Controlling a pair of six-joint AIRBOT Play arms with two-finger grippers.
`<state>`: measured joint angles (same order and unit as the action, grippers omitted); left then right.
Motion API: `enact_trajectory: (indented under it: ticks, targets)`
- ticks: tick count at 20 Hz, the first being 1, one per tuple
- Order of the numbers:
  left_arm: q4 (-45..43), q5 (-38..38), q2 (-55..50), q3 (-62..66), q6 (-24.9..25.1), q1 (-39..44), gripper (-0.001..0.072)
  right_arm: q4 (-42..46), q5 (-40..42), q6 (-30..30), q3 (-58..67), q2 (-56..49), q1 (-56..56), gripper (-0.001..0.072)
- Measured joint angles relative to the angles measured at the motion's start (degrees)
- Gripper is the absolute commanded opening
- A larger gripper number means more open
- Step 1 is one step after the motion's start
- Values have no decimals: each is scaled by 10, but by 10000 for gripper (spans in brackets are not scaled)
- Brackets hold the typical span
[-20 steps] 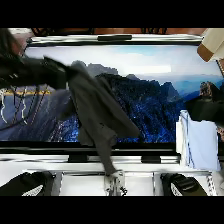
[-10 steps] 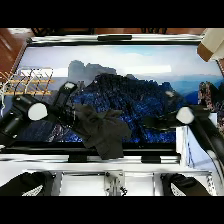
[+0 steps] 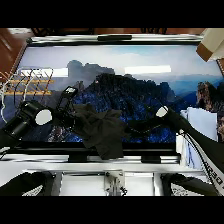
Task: Fold the shirts.
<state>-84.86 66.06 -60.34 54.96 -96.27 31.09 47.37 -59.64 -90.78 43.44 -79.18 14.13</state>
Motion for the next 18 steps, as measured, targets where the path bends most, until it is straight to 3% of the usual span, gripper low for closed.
enact_trajectory:
  ticks: [7,9,14,18]
  targets:
    - [0,-12,0,-1,-1,0,39,-76,13,52,-1,-13,28,545]
    - [0,-12,0,-1,-1,0,39,-85,21,60,-1,-14,52,74]
    - [-5,-10,1,3,1,-3,39,-99,19,73,11,1,69,65]
    - [-38,33,18,68,11,-19,39,-67,-31,96,82,77,27,65]
